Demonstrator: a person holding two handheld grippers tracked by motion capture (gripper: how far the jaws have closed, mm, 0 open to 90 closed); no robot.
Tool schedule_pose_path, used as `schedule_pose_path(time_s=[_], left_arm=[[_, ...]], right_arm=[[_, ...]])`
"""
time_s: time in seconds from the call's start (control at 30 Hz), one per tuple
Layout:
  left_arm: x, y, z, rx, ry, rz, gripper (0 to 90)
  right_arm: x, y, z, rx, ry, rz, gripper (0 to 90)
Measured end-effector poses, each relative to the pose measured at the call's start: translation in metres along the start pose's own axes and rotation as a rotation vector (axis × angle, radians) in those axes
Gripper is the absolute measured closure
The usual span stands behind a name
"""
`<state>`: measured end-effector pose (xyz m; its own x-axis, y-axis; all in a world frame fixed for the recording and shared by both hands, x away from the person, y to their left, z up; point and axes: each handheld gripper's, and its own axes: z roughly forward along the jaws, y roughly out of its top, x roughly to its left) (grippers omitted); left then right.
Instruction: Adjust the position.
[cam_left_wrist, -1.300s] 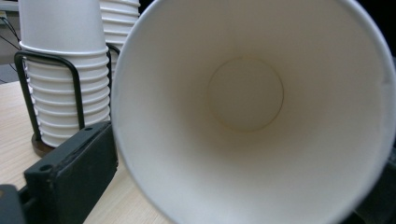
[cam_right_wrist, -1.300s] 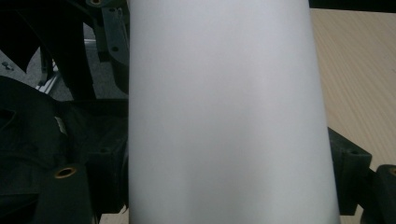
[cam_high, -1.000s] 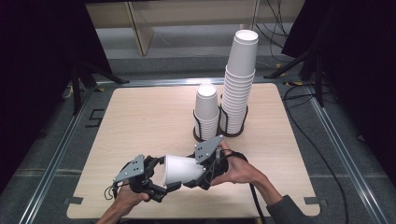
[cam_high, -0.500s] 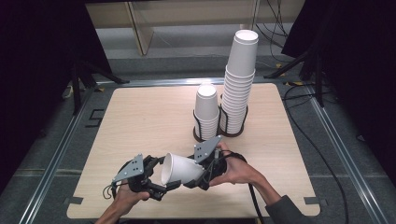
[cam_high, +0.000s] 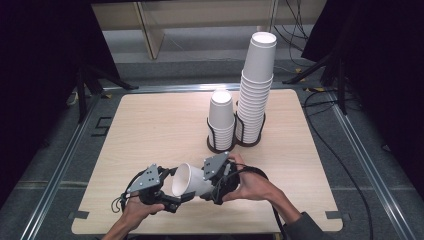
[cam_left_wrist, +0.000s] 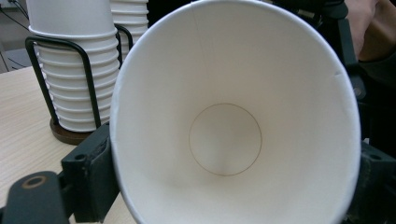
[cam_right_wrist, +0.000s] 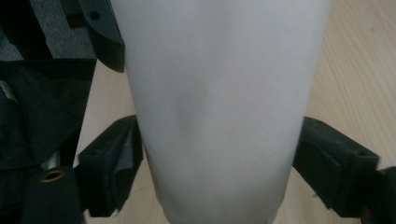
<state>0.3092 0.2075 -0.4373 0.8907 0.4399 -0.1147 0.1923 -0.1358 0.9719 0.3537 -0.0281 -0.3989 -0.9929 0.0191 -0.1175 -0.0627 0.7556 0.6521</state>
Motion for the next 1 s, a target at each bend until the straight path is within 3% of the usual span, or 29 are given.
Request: schedule_pose_path(time_s=[0.17,0.27,0.3,0.37,0.43,0.57,0.63,0.8,1.0], left_arm=[[0.0,0.001,-0.002,0.003,0.01,-0.005,10.8],[0.001,0.0,-0.003,-0.029,0.008,-0.031,8.3],[0.003,-0.001,-0.002,-0.083,0.003,-0.046,7.5],[0.002,0.0,-0.003,-0.106,0.006,-0.079,7.1],[0.002,0.0,-0.003,-0.123,0.02,-0.091,4.4],[0.003,-0.002,-0.004,-0.134,0.033,-0.089,3.0],[0.002,-0.002,-0.002,-0.152,0.039,-0.112,3.4],[0.0,-0.002,-0.001,-0.162,0.042,-0.088,11.4],[0.0,-0.001,-0.002,-0.175,0.041,-0.089,12.5]], right_arm=[[-0.002,-0.002,0.008,-0.027,0.029,-0.017,23.0],[-0.004,-0.004,0.006,-0.079,0.058,0.016,23.4],[-0.004,-0.004,0.006,-0.094,0.059,0.021,23.4],[-0.006,-0.005,0.006,-0.137,0.064,0.032,23.5],[-0.007,-0.005,0.007,-0.181,0.088,0.05,23.6],[-0.009,-0.007,0.008,-0.215,0.092,0.067,23.6],[-0.009,-0.008,0.009,-0.233,0.099,0.078,23.5],[-0.009,-0.008,0.014,-0.258,0.109,0.099,23.3],[-0.009,-0.009,0.018,-0.285,0.123,0.117,23.2]])
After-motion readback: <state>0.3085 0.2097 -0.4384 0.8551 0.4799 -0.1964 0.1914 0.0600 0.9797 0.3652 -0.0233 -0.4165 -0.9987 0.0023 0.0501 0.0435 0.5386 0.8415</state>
